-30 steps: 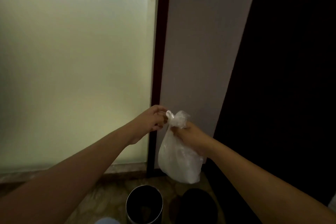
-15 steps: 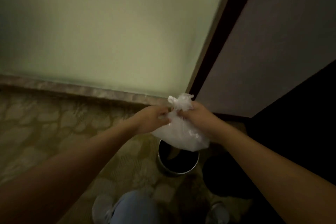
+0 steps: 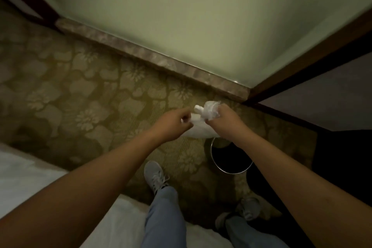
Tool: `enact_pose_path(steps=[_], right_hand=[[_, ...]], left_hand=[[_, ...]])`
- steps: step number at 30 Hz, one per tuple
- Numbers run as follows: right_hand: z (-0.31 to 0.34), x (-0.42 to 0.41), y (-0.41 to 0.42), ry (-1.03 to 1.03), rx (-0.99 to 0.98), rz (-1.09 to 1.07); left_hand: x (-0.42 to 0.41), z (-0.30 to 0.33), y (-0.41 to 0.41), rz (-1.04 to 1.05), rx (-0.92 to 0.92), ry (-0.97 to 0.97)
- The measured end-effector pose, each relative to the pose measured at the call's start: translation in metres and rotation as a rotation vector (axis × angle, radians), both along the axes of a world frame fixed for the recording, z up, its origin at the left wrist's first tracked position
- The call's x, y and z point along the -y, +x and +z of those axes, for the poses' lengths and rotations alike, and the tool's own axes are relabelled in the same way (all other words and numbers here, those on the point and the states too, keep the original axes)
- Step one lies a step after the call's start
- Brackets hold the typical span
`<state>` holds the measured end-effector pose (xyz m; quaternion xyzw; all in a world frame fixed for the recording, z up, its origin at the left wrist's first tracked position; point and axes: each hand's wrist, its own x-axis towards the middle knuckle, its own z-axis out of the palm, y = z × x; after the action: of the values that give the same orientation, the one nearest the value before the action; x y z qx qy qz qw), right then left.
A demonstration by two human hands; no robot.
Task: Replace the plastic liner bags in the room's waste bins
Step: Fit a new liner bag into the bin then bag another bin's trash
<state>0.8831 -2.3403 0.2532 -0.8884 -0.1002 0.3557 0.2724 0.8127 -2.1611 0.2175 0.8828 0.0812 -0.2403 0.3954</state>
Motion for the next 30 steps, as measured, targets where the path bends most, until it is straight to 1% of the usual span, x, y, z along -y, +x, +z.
enact_pose_path(steps=[2, 4, 7, 9, 12, 16, 18, 23, 24, 26, 27, 30], right_hand=[[0.020, -0.024, -0.003, -0.080, 0.005, 0.071], [0.066, -0.058, -0.008, -0.111, -0.041, 0.038], [0.140, -0.112, -0.020, -0.067, -0.166, -0.081], [0.184, -0.147, -0.028, -0.028, -0.184, -0.108], [0.247, -0.201, -0.040, 0.011, -0.195, -0.079], [0.318, -0.269, -0.052, 0.041, -0.209, 0.000], [0.341, -0.303, -0.057, 0.054, -0.214, 0.051], [0.397, -0.388, -0.075, 0.101, -0.179, 0.264], [0.402, -0.400, -0.076, 0.103, -0.151, 0.308], [0.418, -0.436, -0.081, 0.150, -0.083, 0.461], [0.422, -0.452, -0.082, 0.175, -0.048, 0.481], [0.440, -0.504, -0.087, 0.235, -0.004, 0.445]], left_hand=[[-0.024, 0.032, -0.009, 0.056, -0.022, -0.016], [-0.052, 0.072, -0.019, 0.117, -0.041, -0.024], [-0.096, 0.138, -0.036, 0.200, -0.040, -0.045], [-0.125, 0.182, -0.048, 0.259, -0.039, -0.029], [-0.171, 0.247, -0.069, 0.353, -0.008, -0.005], [-0.233, 0.314, -0.099, 0.497, 0.040, -0.016], [-0.262, 0.338, -0.113, 0.552, 0.055, -0.006], [-0.330, 0.392, -0.150, 0.725, 0.103, 0.041], [-0.338, 0.398, -0.152, 0.738, 0.106, 0.047], [-0.363, 0.418, -0.164, 0.804, 0.129, 0.070], [-0.376, 0.427, -0.168, 0.832, 0.145, 0.084], [-0.418, 0.454, -0.179, 0.893, 0.195, 0.147]])
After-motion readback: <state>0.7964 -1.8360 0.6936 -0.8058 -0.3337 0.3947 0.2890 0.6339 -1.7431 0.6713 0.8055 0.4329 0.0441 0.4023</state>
